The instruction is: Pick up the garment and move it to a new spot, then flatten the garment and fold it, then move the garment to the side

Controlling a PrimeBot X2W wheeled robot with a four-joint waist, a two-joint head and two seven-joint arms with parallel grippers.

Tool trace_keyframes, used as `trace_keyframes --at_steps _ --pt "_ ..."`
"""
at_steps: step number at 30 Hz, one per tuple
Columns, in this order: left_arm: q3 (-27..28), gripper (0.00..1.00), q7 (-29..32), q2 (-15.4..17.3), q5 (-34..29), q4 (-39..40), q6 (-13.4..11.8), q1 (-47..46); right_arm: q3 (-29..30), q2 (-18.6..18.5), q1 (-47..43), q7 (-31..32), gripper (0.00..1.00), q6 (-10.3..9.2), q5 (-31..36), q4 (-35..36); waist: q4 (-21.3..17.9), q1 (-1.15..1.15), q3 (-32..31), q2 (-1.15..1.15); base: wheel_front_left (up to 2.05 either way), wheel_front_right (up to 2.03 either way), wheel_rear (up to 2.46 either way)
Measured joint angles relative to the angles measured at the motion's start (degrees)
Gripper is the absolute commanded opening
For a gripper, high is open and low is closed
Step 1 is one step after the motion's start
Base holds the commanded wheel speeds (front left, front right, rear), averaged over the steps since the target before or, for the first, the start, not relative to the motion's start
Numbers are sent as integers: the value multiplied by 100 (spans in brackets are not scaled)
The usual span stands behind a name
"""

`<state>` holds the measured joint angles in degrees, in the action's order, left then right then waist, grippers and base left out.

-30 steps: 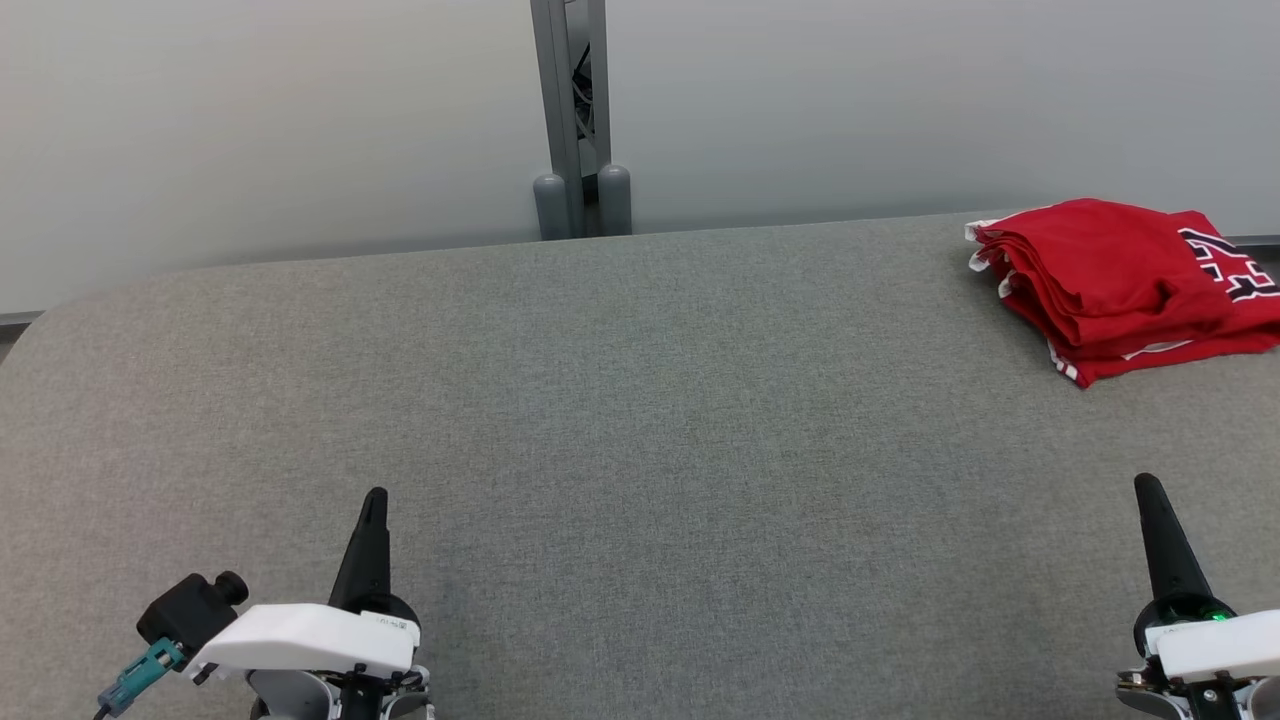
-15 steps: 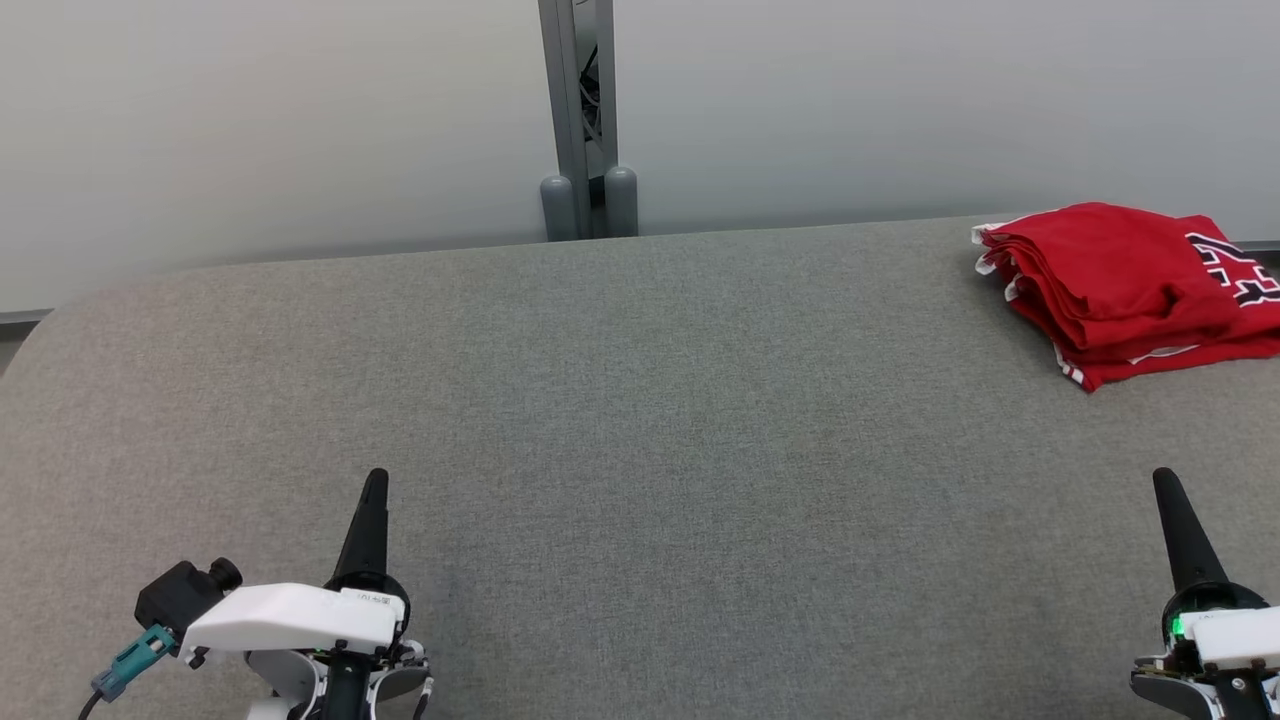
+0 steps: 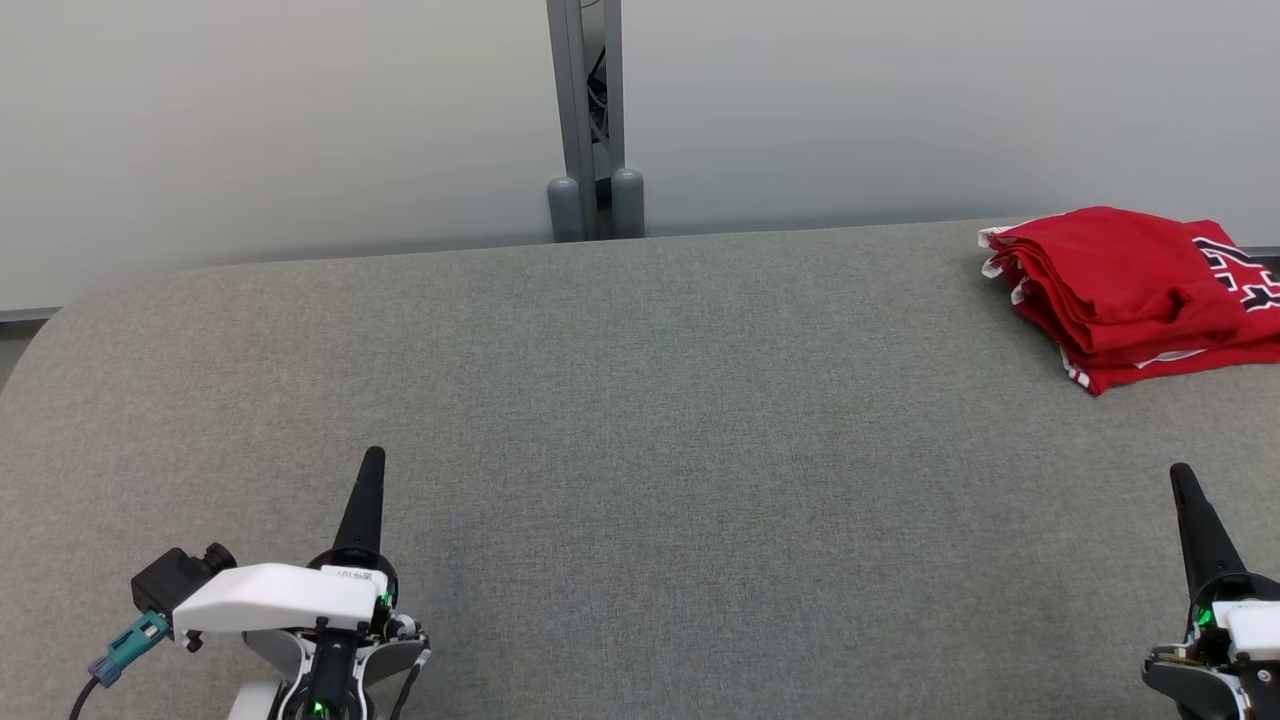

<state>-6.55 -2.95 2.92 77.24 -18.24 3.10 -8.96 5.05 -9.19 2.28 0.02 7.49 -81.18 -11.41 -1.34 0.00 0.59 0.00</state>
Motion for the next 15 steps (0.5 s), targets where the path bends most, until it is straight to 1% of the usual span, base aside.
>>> trace_keyframes --at_steps 15 --pt "45 0 157 -1 739 -169 189 -215 160 -9 72 191 0 0 -764 -71 51 0 -20 0 0 0 0"
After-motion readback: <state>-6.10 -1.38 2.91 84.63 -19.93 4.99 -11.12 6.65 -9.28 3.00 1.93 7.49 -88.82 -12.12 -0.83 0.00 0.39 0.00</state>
